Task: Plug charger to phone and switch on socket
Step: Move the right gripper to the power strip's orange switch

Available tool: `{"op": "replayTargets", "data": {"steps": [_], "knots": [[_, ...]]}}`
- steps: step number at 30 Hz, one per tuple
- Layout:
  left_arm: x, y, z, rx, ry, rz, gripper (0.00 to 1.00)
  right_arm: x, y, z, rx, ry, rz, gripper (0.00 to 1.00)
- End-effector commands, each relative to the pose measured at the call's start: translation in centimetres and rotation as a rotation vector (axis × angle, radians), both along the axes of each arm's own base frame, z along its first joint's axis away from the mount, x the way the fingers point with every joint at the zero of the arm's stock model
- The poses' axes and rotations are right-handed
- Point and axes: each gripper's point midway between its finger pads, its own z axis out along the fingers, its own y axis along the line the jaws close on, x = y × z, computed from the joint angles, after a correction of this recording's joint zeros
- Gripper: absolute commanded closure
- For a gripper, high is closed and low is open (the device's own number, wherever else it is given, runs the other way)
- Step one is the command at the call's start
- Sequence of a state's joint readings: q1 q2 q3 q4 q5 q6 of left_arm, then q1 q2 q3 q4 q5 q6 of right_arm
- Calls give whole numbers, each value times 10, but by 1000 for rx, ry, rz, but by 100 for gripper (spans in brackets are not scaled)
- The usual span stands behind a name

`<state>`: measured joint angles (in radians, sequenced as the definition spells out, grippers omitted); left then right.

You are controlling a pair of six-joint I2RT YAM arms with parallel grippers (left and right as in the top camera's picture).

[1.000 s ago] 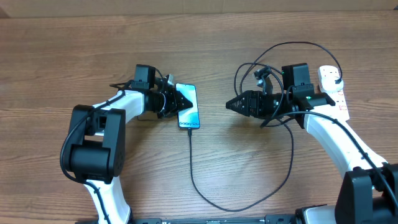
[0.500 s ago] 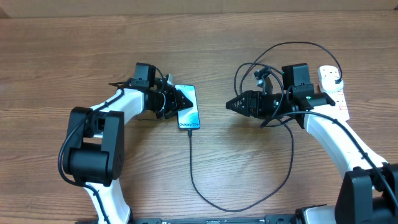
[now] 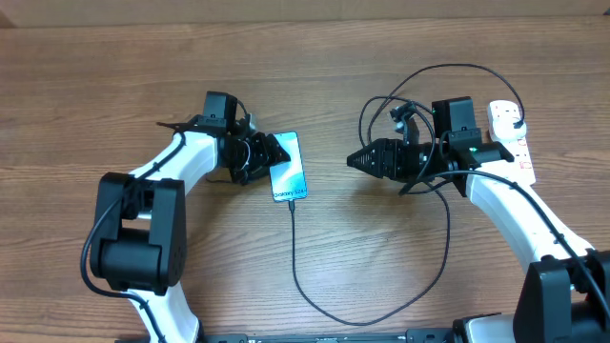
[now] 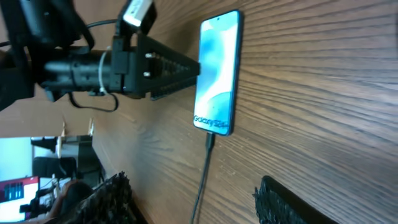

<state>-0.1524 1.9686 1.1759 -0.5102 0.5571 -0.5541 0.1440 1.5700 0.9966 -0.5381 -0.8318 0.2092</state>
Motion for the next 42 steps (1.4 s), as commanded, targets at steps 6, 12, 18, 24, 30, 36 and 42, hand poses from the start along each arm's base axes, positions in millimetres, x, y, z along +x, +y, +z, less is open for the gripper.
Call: {"op": "replayTargets", "data": {"steps": [6,12,18,24,30,36,42], "knots": [[-31,62,-60,268,198,140,24,16,-41,-3,-87,-7,-131,32],[-29,77,-43,278,256,153,23,46,-111,5,-134,-12,-361,32],[-22,77,-26,281,251,116,0,70,-219,15,-309,9,-746,41],[-24,77,-24,280,266,114,0,73,-318,22,-454,-13,-1116,96],[-28,75,-21,271,274,92,0,79,-358,14,-456,-23,-1240,96],[-4,74,16,280,169,14,0,78,-372,-37,-454,95,-1242,96],[23,57,69,293,-47,-120,0,84,-373,-72,-449,146,-1222,96]]}}
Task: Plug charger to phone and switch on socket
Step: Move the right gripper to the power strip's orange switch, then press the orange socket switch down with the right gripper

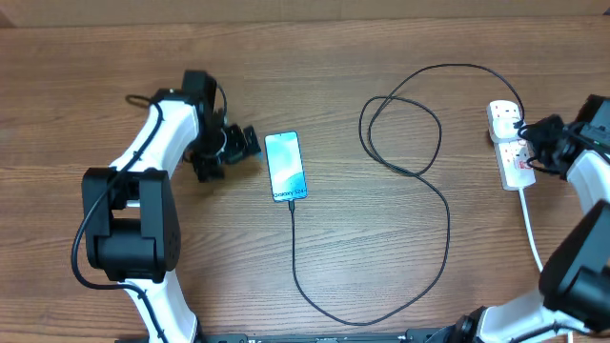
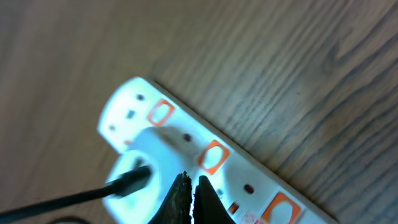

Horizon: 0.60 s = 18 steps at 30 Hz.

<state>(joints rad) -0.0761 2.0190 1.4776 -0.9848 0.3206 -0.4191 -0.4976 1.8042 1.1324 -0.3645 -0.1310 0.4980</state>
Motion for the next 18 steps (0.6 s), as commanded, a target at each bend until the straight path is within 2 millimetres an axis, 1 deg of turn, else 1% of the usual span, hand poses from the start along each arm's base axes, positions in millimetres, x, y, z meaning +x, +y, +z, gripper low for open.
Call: {"op": "replayTargets", "data": {"steps": [1,3,5,8,10,12,18], "knots": [[23,-15,52,15,-199,-171,0,10,-5,-5,0,-16,-5,96],[25,-28,72,15,-274,-259,0,12,-7,-7,-3,-23,-5,96],[24,-41,86,17,-333,-346,0,14,-8,-8,-7,-28,-5,96],[17,-60,101,18,-389,-446,0,16,-9,-6,-12,-36,-4,96],[14,-66,104,37,-402,-471,0,16,-9,-6,-13,-39,-5,96],[12,-71,104,49,-402,-486,0,16,-9,-6,-13,-38,-4,96],[9,-76,103,50,-400,-502,0,15,-8,-15,-7,-19,1,96]]}}
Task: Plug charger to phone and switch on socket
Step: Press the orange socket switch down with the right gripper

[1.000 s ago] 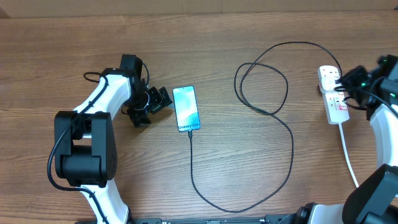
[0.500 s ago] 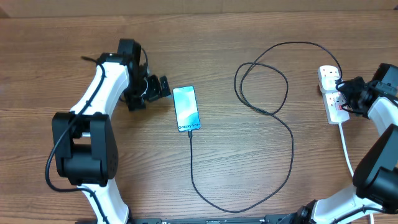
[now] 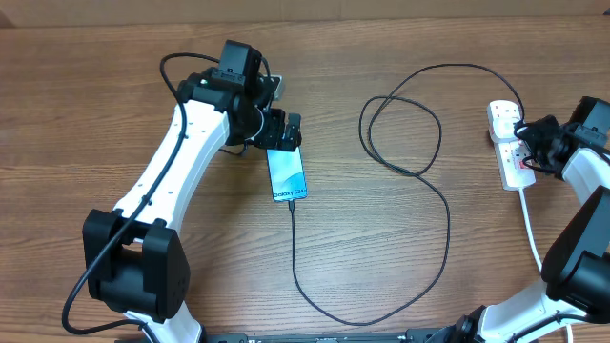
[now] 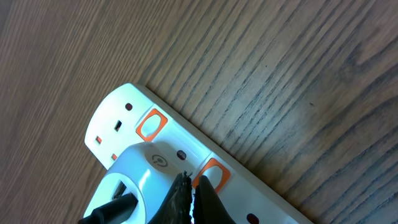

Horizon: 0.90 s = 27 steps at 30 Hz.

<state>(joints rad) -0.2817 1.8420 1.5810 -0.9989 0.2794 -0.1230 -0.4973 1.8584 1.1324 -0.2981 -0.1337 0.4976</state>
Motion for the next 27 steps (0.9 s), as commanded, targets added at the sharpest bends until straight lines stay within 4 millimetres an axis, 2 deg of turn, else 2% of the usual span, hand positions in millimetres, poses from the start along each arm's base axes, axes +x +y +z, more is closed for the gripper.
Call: {"op": "replayTargets", "data": {"steps": [1,8,27], "knots": [[3,2,8,18,-40,-23,0,5,-3,-5,3,2,-1,96],[3,2,8,19,-39,-23,0,4,5,-27,55,31,22,96],[3,2,8,18,-39,-23,0,12,11,-25,12,21,67,96]]}}
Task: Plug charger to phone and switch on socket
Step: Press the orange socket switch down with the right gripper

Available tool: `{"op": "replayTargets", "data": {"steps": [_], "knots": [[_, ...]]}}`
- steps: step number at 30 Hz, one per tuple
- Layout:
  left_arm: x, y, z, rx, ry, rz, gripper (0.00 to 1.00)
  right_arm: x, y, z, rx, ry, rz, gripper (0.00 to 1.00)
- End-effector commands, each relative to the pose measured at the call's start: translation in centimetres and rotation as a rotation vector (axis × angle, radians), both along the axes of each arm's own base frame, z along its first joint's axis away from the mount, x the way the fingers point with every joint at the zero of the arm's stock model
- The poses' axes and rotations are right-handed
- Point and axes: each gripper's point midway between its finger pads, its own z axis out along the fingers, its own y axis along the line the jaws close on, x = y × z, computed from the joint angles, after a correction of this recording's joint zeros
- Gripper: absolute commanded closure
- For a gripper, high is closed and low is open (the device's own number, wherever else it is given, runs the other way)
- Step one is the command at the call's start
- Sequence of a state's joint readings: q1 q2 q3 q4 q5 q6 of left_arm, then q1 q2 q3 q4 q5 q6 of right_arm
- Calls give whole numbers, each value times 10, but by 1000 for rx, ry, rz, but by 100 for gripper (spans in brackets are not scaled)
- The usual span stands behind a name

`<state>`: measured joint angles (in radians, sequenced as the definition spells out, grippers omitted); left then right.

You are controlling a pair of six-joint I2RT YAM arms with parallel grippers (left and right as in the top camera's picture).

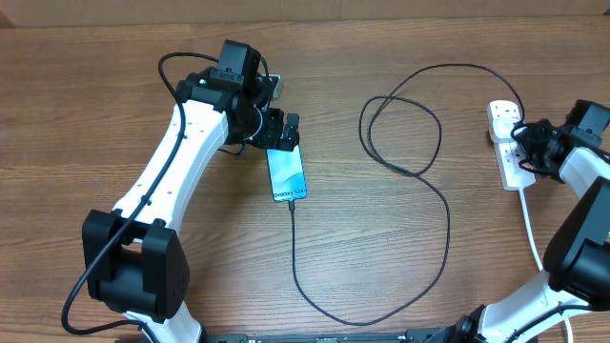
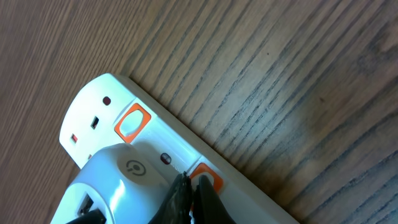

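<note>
The phone [image 1: 286,173] lies face up on the wood table, its screen lit, with the black charger cable [image 1: 448,219] plugged into its bottom end. The white power strip [image 1: 507,143] lies at the far right, and the white charger plug [image 2: 118,180] sits in it. My right gripper [image 2: 190,180] is shut, its tips touching the orange switch [image 2: 208,177] beside the plug. Another orange switch [image 2: 132,121] shows at the strip's end. My left gripper [image 1: 284,131] hovers at the phone's top end; whether it is open is not visible.
The cable loops widely across the middle of the table [image 1: 381,267] between phone and strip. The strip's own white lead [image 1: 534,238] runs toward the front edge at right.
My right gripper has edged a little further along the strip, its shut tips now on the orange switch beside the charger plug. The left arm and phone have not moved.
The left gripper stood at the phone's left side and the right gripper was open near mid-table, facing the plugged-in phone. Then the right gripper was shut over the power strip and the left had drawn back. The left gripper then stood at the phone's top; the right now touches the switch.
</note>
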<state>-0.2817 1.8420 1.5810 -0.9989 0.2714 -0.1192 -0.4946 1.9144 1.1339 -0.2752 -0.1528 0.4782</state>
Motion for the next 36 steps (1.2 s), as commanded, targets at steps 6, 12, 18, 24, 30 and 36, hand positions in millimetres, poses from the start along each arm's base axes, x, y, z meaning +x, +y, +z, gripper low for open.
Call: {"op": "replayTargets", "data": {"steps": [6,12,18,24,30,36], "knots": [[3,0,8,10,-36,-22,0,11,7,-4,-9,-9,39,96],[3,0,8,10,-36,-22,0,11,9,-4,-19,-4,63,96],[3,0,8,10,-36,-21,0,12,18,-4,18,-12,89,96],[3,0,8,10,-36,-21,0,13,37,-8,23,11,149,96],[3,0,8,9,-34,-18,0,15,52,-11,17,23,200,96],[3,0,8,9,-35,-18,0,9,65,-16,39,62,221,96]]}}
